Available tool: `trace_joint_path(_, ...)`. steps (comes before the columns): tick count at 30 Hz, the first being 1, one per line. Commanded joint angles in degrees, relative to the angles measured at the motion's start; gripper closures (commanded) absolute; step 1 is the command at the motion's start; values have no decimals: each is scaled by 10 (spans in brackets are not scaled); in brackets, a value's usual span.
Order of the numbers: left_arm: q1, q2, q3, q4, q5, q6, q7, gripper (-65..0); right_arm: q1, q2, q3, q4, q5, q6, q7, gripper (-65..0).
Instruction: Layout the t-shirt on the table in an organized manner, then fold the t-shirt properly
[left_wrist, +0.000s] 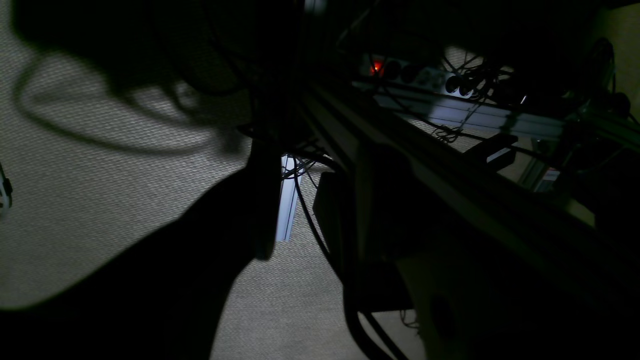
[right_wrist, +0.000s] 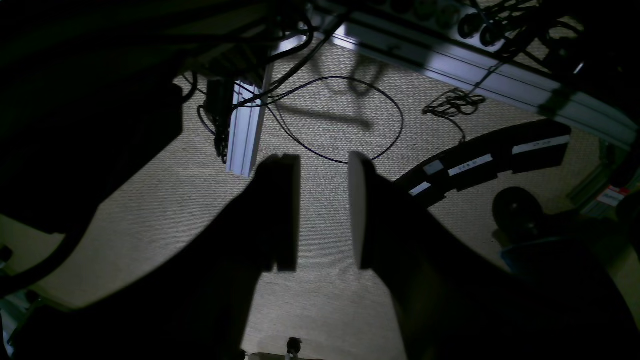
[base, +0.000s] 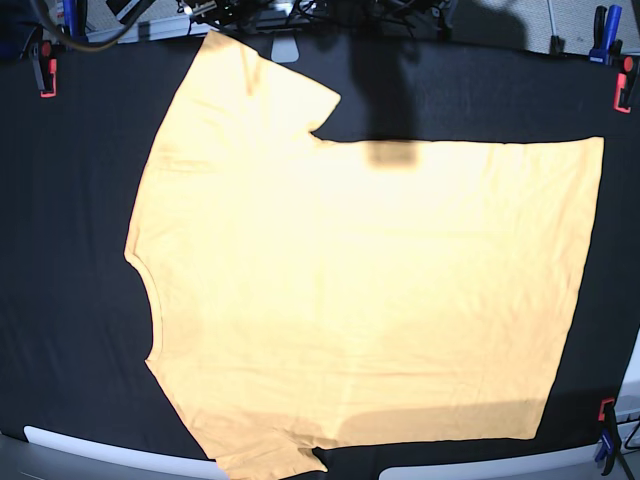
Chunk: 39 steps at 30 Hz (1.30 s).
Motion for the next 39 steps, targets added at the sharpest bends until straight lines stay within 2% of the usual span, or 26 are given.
trace_joint_path(1,3,2,0,3,-1,-5,-7,-217,0,2,1,2,3,2,6,-164)
trace_joint_path(15,15,2,0,16,-1,-19,-10,-217,-22,2,1,4,7,-3,25,-164)
trace_joint_path(22,63,2,1,90,-2,-19,-3,-217,-65,10,1,58,65,-8,12,-164)
trace_joint_path(25,85,-1,2,126,-45,-28,35,-217,-93,21,1,108,98,2,-22,-164)
trace_joint_path(31,139,-24,4,210,-170,-95,130,-217,-183,73,1,242,192,46,-77,-164)
trace_joint_path(34,176,-47,28,263,-207,-100,160,-217,-238,111,1,318,238,67,-99,-164)
trace_joint_path(39,252,-87,81,383,-212,-100,175,-215,-334,177,1,459,291,85,-130,-164)
